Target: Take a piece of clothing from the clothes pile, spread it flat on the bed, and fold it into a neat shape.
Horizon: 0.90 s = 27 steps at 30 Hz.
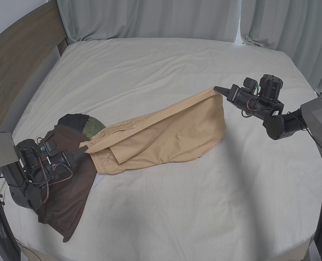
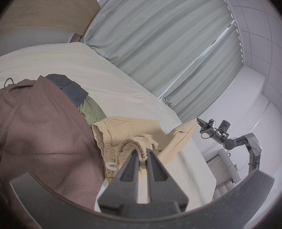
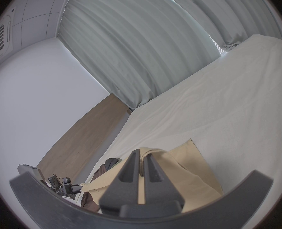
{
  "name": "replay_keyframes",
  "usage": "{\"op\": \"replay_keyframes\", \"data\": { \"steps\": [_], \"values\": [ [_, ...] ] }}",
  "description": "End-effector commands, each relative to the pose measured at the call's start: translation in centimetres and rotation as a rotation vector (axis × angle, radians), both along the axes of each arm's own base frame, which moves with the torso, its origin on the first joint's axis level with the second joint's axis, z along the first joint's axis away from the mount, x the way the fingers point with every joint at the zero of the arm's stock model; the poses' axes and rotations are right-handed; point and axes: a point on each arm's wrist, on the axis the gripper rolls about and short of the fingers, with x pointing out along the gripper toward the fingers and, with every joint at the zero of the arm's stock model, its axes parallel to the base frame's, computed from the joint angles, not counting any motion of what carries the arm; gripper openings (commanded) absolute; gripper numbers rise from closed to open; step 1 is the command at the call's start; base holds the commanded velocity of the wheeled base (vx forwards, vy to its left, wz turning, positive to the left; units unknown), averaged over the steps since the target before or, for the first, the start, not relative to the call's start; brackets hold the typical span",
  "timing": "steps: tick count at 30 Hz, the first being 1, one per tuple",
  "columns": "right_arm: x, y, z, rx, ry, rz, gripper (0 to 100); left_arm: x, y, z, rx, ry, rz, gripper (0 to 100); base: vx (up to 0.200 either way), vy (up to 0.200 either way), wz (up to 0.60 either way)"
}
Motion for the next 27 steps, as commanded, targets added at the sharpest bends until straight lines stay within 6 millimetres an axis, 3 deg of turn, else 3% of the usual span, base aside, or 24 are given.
{"op": "replay_keyframes", "data": {
  "steps": [1,14,27],
  "values": [
    [0.9,0.1,-1.4,-0.004,0.017,-0.002,0,0.4,0.0,-0.5,-0.004,0.010,-0.001,0,0.000,0.000,0.00],
    [3.2,0.5,-3.1,0.000,0.001,-0.014,0,3.9,0.0,-0.7,-0.003,-0.071,-0.006,0,0.000,0.000,0.00],
    [3.9,1.6,-4.8,-0.007,0.033,0.003,0,5.0,0.4,-1.5,-0.001,-0.074,0.017,0,0.000,0.000,0.00]
  ]
}}
